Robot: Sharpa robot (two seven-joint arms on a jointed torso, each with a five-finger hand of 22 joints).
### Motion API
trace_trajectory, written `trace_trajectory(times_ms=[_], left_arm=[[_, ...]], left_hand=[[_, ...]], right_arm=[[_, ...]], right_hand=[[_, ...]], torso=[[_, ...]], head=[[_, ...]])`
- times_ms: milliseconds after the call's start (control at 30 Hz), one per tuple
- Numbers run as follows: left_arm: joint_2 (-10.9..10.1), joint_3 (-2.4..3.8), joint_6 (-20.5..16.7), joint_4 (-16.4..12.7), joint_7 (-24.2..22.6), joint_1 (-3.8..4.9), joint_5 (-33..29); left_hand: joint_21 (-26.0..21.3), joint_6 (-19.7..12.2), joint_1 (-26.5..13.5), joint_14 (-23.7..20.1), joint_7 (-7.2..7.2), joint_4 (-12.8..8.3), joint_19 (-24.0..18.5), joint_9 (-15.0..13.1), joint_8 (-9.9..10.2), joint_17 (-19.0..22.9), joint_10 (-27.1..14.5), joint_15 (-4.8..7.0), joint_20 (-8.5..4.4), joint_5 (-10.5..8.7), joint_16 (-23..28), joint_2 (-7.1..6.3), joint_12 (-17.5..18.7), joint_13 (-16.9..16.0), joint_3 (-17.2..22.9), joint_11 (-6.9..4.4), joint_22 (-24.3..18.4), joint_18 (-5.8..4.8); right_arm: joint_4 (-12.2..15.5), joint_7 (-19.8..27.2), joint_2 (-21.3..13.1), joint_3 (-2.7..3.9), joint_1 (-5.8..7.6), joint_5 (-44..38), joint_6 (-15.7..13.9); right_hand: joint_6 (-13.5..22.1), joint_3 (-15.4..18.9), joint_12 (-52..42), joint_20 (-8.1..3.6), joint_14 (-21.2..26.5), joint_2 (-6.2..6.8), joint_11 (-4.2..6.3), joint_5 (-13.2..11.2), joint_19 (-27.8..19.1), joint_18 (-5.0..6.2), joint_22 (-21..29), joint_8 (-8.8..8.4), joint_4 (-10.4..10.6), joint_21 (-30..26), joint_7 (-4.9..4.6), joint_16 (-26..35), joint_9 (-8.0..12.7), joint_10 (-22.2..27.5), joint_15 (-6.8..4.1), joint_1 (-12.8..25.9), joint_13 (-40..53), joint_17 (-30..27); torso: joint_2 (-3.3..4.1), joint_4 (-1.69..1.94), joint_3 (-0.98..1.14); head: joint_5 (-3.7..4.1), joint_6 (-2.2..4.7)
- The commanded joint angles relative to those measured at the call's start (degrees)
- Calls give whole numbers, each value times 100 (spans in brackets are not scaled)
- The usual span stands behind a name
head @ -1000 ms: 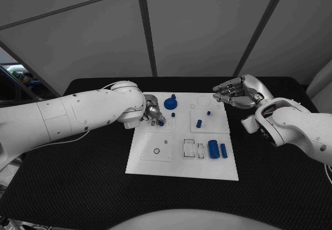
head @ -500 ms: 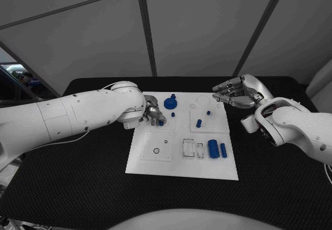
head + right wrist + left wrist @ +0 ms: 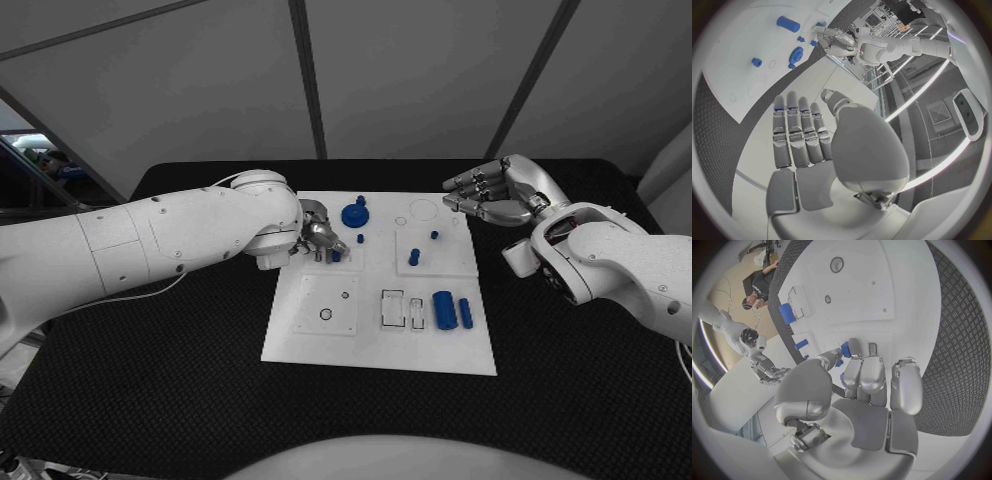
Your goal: Assemble the parts on the task board
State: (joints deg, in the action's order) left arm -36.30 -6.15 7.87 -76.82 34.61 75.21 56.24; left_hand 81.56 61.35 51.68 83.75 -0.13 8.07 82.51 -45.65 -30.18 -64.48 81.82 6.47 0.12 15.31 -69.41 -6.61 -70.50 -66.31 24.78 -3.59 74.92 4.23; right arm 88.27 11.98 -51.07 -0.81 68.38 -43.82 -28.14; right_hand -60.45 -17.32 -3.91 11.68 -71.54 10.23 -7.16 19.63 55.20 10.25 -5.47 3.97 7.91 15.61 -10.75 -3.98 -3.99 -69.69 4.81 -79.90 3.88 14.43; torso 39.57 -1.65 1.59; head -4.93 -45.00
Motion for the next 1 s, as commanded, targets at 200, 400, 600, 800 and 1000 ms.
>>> trace_trajectory(times_ms=[200, 400, 600, 800, 1000], left_arm=[[-29, 0, -19, -18, 47, 2, -26], [-87, 2, -91, -68, 41, 1, -26], [-182, 9, -119, -161, 39, 1, -25], [-275, 107, -138, -257, 24, 3, -25], [-369, 398, -176, -342, -22, 3, -93]], left_hand=[[16, 47, -90, 112, -3, 187, 29, -19, 65, -13, 12, 2, -7, -21, -19, 22, -47, -20, -528, -22, 330, -118], [14, 50, -55, 111, -5, 251, 30, -28, 79, -14, 9, 5, -10, -16, -18, 45, -43, -15, -725, -24, 336, -118], [5, 51, -18, 111, -6, 292, 26, -35, 90, -15, 5, 7, -13, -12, -18, 29, -37, -9, -895, -26, 331, -115], [-10, 46, 24, 111, -6, 299, 15, -40, 96, -14, -3, 7, -13, -8, -16, 24, -25, 6, -973, -25, 315, -111], [-106, -19, 151, 107, 17, 299, -60, -47, 129, -6, -73, -2, -6, 2, -8, 10, 80, 126, -1140, -5, 200, -81]], right_arm=[[10, 13, -2, 3, 7, 13, 42], [7, 11, -3, 3, 7, 13, 45], [-3, 12, -3, 3, 7, 13, 49], [-19, 14, 5, 3, 7, 13, 50], [-42, 16, 13, 3, 6, 13, 50]], right_hand=[[37, -12, 19, 36, 46, -8, -9, 32, 3, 23, 11, -21, 3, -44, -22, 41, 6, 32, -6, 75, -5, -13], [41, -11, 19, 38, 55, -8, -11, 32, 0, 23, 16, -22, 5, -52, -24, 42, 6, 36, -2, 82, -5, -16], [41, -11, 19, 38, 55, -8, -11, 32, 0, 23, 16, -22, 5, -52, -24, 42, 6, 36, -2, 82, -5, -16], [41, -11, 19, 38, 55, -8, -11, 32, 0, 23, 16, -22, 5, -52, -24, 42, 6, 36, -2, 82, -5, -16], [41, -11, 19, 38, 55, -8, -11, 32, 0, 23, 16, -22, 5, -52, -24, 42, 6, 36, -2, 82, -5, -16]], torso=[[-1, 2, -3], [1, 0, -4], [-2, 3, -4], [-2, 4, 0], [-1, 1, -1]], head=[[8, 7], [11, 6], [15, 3], [10, 5], [4, 18]])
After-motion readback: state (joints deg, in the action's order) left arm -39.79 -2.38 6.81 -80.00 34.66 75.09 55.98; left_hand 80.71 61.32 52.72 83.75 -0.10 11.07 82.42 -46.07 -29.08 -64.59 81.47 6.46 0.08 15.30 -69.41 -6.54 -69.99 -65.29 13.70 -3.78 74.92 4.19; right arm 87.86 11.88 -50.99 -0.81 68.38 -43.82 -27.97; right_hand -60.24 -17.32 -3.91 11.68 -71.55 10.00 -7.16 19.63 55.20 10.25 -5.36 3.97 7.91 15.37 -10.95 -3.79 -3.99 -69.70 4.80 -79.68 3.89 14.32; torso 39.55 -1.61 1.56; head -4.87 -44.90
